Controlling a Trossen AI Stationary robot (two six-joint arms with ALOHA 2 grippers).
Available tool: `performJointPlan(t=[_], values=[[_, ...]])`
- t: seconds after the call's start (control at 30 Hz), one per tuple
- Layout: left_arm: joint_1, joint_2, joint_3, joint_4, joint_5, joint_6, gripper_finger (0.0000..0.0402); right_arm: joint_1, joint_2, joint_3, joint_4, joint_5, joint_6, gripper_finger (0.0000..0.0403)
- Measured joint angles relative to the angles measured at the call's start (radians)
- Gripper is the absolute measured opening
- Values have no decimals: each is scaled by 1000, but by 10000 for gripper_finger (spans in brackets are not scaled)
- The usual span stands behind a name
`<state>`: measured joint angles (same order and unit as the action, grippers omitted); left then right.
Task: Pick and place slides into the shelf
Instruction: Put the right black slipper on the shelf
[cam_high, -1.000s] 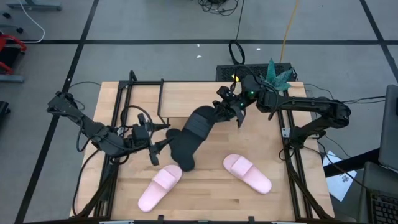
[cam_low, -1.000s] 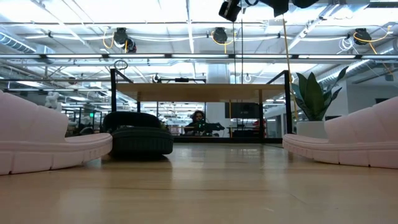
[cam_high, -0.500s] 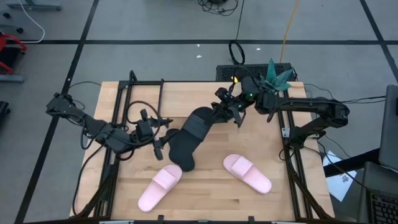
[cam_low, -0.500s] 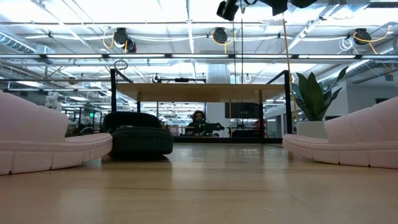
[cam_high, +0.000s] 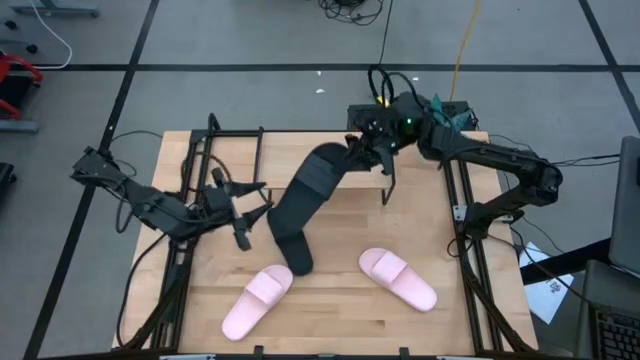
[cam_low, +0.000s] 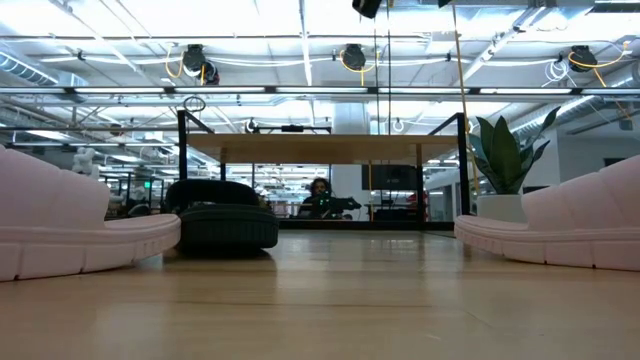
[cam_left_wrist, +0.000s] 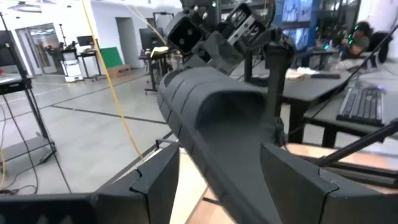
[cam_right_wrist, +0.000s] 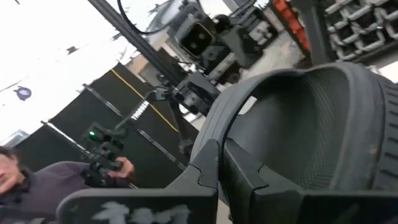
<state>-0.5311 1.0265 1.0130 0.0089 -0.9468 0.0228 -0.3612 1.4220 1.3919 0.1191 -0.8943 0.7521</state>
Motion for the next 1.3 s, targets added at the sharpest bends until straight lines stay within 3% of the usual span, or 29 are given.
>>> performJointPlan(t=[0.33, 0.73, 1.1, 1.3], values=[[-24, -64, 0, -9, -51, 9, 225, -127, 36, 48, -25, -104, -32, 0], [-24, -45, 0, -214, -72, -344, 225, -191, 189, 226, 43, -252, -33, 0], [-24, -46, 0, -216, -80, -340, 225, -292, 388, 467, 40, -458, 47, 0], [-24, -46, 0, -214, -177, -244, 225, -328, 515, 586, 42, -552, 74, 0]])
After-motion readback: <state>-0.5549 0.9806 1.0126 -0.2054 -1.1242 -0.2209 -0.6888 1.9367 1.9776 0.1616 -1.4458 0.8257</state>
